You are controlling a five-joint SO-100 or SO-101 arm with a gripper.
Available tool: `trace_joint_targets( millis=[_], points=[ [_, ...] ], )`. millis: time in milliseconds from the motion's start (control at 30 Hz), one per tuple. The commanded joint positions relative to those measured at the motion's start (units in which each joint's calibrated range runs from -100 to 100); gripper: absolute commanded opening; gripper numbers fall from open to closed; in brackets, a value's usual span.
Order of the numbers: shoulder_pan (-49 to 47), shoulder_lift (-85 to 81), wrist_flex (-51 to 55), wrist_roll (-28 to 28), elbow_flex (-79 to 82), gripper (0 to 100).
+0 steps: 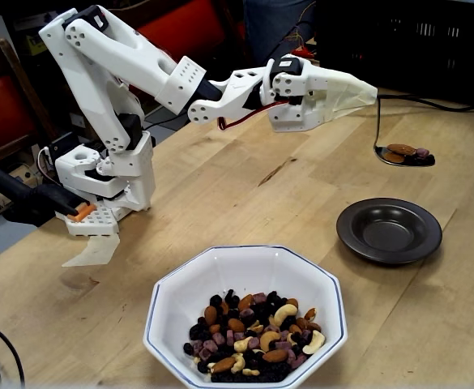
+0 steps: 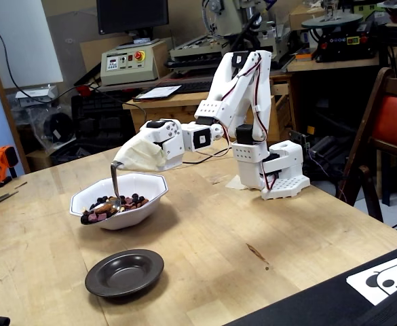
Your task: Use spoon to transfer food from the white bowl to brown plate
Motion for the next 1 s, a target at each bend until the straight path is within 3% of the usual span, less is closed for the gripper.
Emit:
trace_joint_targets(
  millis=[0, 567, 967],
  points=[
    [0.1, -2.9, -0.7, 0.2, 1.5, 3],
    [0.3, -2.8, -0.9, 0.2, 9.6, 3],
    [-0.2, -2.8, -0.9, 4.1, 9.6, 3]
  ],
)
